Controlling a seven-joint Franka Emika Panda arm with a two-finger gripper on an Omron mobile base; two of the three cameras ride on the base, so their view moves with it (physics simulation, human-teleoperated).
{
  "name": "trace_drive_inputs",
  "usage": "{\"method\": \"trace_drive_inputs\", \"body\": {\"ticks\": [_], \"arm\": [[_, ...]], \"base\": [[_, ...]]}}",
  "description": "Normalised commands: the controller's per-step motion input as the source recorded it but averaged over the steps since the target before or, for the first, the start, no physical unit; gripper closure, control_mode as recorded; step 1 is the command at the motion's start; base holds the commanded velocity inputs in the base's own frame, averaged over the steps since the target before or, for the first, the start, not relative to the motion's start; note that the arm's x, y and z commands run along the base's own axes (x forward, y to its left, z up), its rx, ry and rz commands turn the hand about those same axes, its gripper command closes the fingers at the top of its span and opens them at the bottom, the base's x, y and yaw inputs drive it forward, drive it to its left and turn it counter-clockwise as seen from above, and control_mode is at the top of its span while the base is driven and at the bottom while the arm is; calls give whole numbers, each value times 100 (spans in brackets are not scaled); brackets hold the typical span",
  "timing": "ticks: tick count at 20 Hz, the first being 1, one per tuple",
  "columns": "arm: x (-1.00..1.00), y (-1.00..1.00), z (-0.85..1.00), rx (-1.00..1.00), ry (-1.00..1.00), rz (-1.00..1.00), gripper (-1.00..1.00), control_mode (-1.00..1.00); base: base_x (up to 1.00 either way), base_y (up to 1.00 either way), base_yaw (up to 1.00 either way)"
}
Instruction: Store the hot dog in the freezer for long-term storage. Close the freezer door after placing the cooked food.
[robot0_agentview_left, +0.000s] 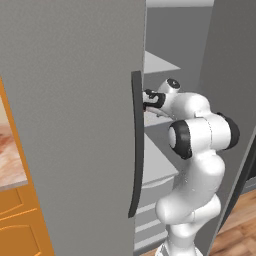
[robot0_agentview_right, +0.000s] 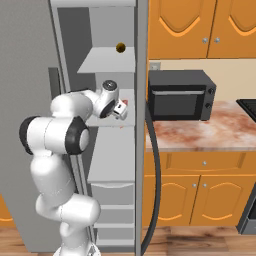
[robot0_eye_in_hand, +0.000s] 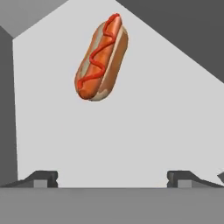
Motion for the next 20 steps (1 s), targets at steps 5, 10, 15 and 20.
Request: {"method": "trace_drive_inputs", "body": {"ticks": [5, 10, 15, 20], "arm": [[-80, 0, 41, 0, 0, 0, -100, -100], [-79, 0, 60, 0, 2, 0, -100, -100], [-94, 0, 41, -1, 4, 0, -100, -100], [-86, 0, 32, -10, 15, 0, -100, -100]], "base": [[0, 0, 0], [0, 0, 0], [0, 0, 0], [0, 0, 0]]}}
